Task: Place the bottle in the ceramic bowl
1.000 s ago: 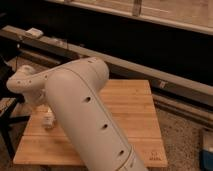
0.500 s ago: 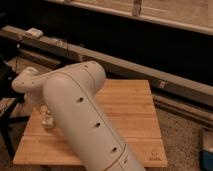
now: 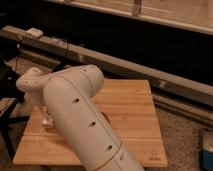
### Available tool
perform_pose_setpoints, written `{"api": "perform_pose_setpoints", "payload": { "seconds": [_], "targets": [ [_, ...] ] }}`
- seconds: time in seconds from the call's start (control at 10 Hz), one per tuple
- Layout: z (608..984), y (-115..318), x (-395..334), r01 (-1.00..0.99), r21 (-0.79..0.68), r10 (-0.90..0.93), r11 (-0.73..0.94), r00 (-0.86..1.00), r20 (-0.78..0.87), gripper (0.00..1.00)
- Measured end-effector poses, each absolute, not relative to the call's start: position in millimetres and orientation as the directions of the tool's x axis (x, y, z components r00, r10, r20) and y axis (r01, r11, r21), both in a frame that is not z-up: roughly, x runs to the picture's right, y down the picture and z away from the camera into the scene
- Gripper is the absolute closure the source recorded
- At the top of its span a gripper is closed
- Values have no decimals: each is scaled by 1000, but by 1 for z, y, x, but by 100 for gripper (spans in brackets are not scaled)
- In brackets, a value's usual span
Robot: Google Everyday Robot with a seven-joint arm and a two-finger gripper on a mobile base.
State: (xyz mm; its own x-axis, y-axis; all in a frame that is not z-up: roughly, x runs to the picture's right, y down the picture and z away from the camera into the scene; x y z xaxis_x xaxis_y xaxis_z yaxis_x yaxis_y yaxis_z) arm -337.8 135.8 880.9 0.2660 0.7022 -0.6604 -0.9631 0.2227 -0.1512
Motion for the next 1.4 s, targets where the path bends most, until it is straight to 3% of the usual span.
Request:
{"api": "perform_pose_setpoints", "payload": {
  "seconds": [0.2,0.4,0.7,1.0,1.4],
  "targets": [
    [884,137,-336,-965,-174,676,196,262,-689,48],
    [879,133,-331,-967,-203,647,152,253,-719,70],
    [841,113,-322,-959,-251,617,135,279,-735,97],
    [789,96,-297,-942,-301,608,147,326,-724,100],
    [762,118,-214,-964,-252,618,88,251,-745,100]
  ]
}}
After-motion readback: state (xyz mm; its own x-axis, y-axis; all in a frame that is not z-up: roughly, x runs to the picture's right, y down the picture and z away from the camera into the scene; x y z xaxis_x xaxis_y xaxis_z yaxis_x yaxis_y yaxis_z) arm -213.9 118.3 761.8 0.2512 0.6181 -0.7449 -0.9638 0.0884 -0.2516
